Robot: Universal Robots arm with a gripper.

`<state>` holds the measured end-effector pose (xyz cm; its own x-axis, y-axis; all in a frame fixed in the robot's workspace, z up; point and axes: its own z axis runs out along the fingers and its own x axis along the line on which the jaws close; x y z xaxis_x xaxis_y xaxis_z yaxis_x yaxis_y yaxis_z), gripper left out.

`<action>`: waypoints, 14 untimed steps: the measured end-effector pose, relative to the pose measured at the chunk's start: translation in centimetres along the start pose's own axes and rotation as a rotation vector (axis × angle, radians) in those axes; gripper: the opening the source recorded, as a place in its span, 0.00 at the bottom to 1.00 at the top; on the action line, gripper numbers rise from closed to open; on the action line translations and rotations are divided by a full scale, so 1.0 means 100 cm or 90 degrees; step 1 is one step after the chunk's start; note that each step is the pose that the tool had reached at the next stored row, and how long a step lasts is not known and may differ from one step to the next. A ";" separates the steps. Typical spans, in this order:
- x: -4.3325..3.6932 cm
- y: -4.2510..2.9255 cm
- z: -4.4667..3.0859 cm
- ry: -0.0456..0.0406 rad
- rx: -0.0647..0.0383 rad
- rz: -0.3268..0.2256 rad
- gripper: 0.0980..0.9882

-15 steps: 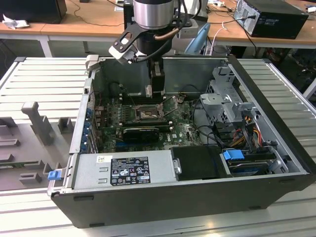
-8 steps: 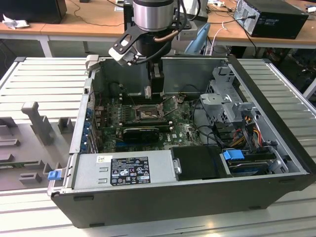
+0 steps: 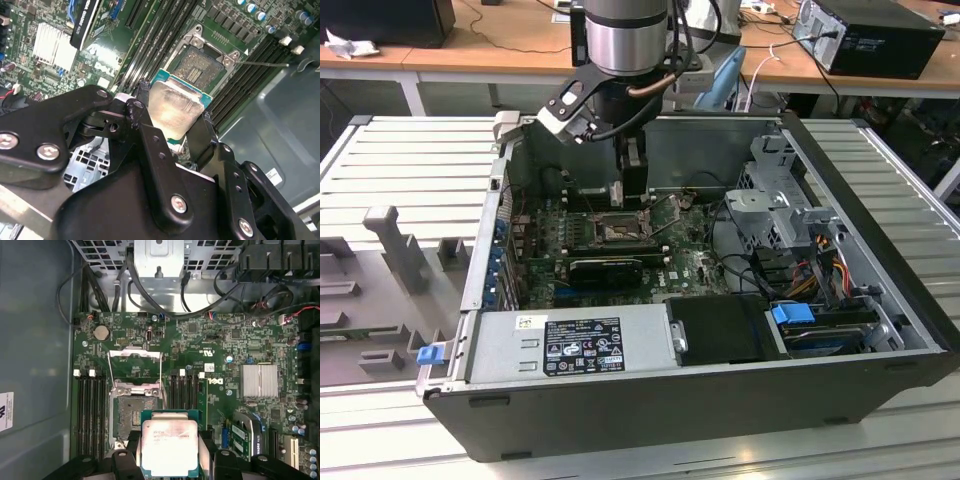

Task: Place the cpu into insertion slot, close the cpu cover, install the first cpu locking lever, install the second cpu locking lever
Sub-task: 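Place the cpu into insertion slot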

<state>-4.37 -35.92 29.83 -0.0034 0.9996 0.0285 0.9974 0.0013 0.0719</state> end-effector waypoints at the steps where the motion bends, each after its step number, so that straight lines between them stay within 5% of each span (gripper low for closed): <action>1: -0.0001 -0.0009 0.0018 0.0000 0.000 0.000 0.50; 14: 0.0101 -0.0050 0.0357 0.0015 0.001 -0.021 0.50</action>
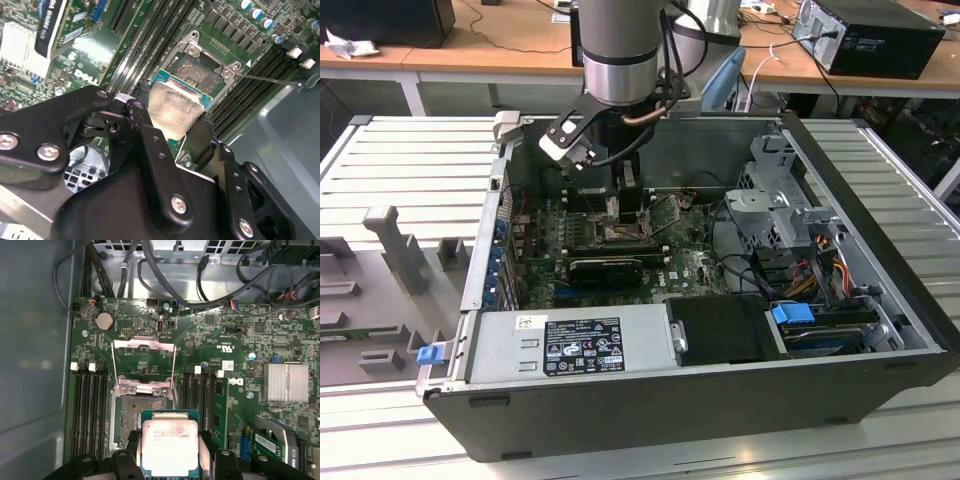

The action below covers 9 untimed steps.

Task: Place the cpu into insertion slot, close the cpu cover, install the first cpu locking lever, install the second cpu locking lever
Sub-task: 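Place the cpu into insertion slot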

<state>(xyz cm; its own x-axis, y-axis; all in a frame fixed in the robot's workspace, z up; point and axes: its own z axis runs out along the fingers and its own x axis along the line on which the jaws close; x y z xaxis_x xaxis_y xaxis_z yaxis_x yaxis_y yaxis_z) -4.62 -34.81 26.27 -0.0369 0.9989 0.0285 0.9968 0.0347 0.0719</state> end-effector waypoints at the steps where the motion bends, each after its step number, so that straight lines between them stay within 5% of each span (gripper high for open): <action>1: 0.0006 -0.0001 0.0019 0.0000 0.000 0.000 0.50; 9: 0.0132 -0.0010 0.0217 -0.0006 0.002 0.009 0.50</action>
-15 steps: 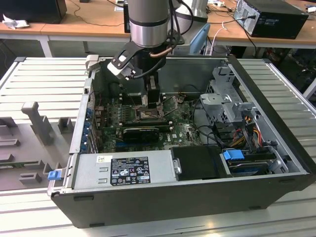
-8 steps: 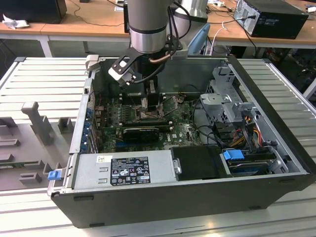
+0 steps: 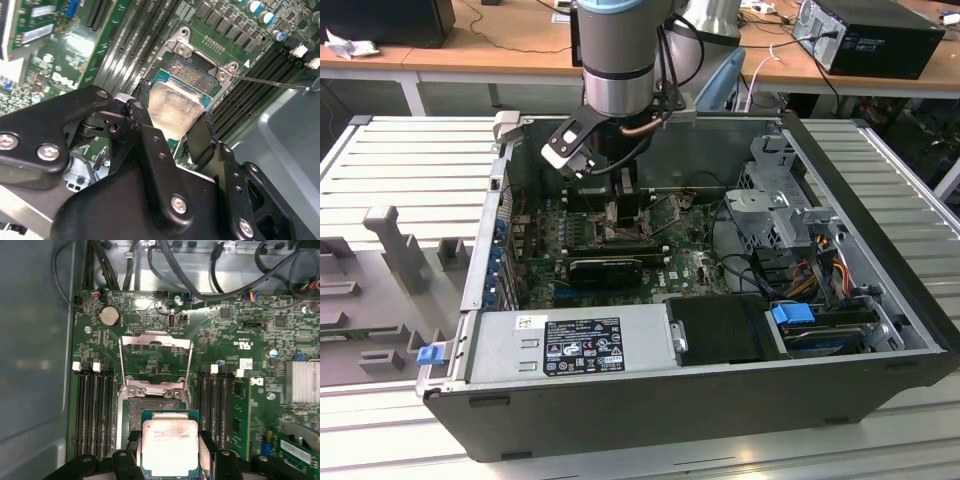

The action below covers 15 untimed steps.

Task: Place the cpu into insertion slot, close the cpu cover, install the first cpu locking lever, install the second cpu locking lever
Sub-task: 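Place the cpu into insertion slot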

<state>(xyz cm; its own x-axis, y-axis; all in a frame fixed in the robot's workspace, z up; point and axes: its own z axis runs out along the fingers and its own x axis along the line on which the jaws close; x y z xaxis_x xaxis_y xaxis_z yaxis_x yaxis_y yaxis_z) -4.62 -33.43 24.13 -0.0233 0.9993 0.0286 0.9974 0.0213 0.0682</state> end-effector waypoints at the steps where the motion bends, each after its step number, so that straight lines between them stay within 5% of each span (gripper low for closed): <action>1: 0.0023 -0.0001 0.0030 -0.0002 0.000 0.004 0.50; 15: 0.0082 -0.0023 0.0303 -0.0010 0.002 0.016 0.50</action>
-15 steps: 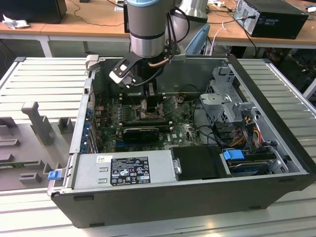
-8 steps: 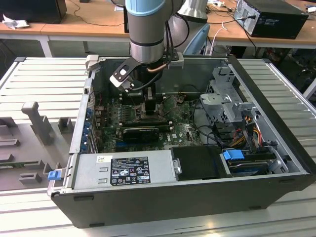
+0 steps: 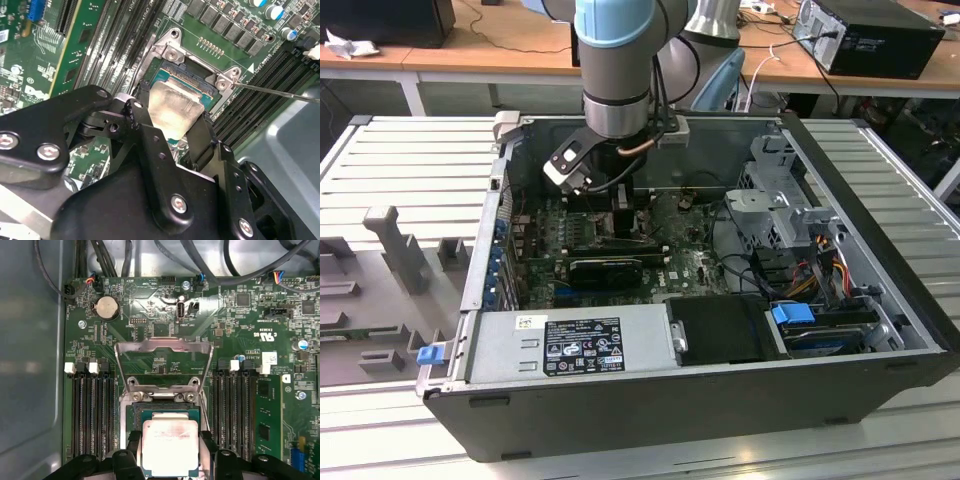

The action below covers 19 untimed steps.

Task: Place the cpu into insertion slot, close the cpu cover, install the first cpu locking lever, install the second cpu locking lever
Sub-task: 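Place the cpu into insertion slot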

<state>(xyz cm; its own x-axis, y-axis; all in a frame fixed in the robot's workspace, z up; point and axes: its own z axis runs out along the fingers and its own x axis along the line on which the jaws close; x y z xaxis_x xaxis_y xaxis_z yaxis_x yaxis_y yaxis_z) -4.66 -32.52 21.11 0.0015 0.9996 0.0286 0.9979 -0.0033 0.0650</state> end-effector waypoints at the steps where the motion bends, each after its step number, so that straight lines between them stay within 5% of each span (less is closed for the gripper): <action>1: 0.0005 0.0000 0.0006 0.0000 0.000 -0.002 0.50; 19: 0.0031 -0.0008 0.0120 -0.0004 0.003 0.003 0.50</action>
<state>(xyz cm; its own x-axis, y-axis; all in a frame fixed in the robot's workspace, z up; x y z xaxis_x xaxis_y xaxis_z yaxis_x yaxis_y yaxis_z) -4.66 -32.18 19.92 0.0070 0.9996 0.0283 0.9981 -0.0087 0.0602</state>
